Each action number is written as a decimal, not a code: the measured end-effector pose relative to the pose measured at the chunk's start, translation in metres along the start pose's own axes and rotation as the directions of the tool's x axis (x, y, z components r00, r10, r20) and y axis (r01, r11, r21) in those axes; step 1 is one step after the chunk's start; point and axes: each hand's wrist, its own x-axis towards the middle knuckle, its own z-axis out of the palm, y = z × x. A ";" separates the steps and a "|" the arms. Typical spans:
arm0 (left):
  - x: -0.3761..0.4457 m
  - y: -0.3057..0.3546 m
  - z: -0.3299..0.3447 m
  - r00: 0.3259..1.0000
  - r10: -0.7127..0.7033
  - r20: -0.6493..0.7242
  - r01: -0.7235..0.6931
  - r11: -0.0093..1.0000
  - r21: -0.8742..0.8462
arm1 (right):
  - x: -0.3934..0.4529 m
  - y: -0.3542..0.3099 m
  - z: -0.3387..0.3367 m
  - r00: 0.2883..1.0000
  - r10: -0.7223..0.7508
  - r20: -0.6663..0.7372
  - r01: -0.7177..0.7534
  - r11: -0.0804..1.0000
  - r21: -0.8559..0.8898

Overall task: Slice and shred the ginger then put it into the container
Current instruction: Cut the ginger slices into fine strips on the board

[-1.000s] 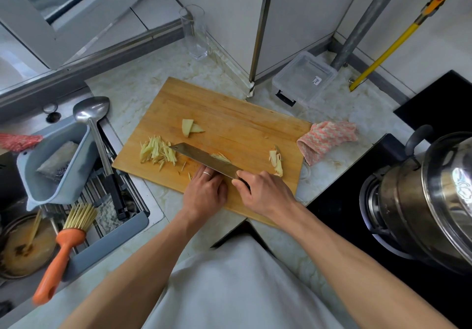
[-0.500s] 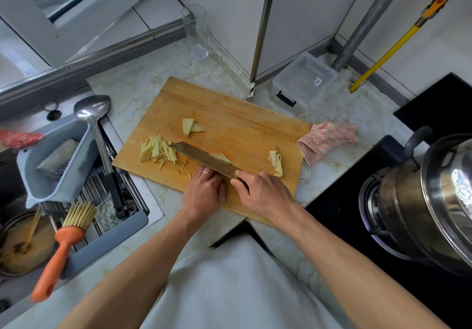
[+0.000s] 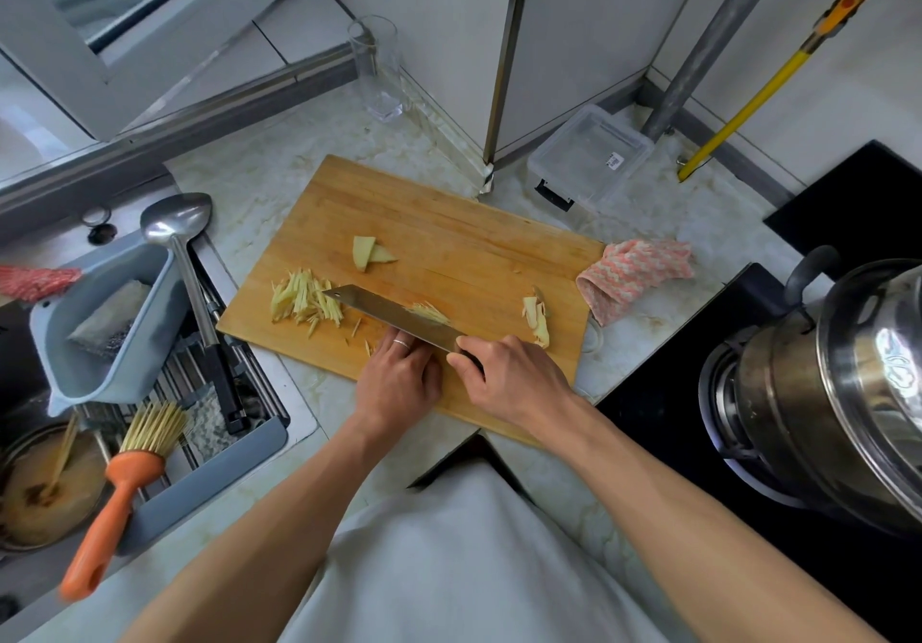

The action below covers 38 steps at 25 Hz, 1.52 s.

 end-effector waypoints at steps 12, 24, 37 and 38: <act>0.000 0.003 -0.001 1.000 0.011 -0.025 -0.011 1.000 -0.009 | -0.002 0.002 0.005 1.000 -0.010 -0.025 0.010 0.999 0.031; 0.001 0.003 -0.001 1.000 0.004 -0.026 -0.004 1.000 -0.019 | -0.002 0.001 0.001 0.999 0.037 -0.010 -0.037 0.997 0.063; 0.000 0.002 0.000 1.000 0.000 -0.027 0.000 1.000 -0.007 | -0.003 -0.002 -0.003 0.999 0.039 0.019 -0.039 0.999 0.035; -0.001 0.002 0.000 1.000 0.002 -0.027 -0.003 1.000 -0.010 | -0.003 -0.001 -0.003 0.999 0.041 0.014 -0.041 0.998 0.040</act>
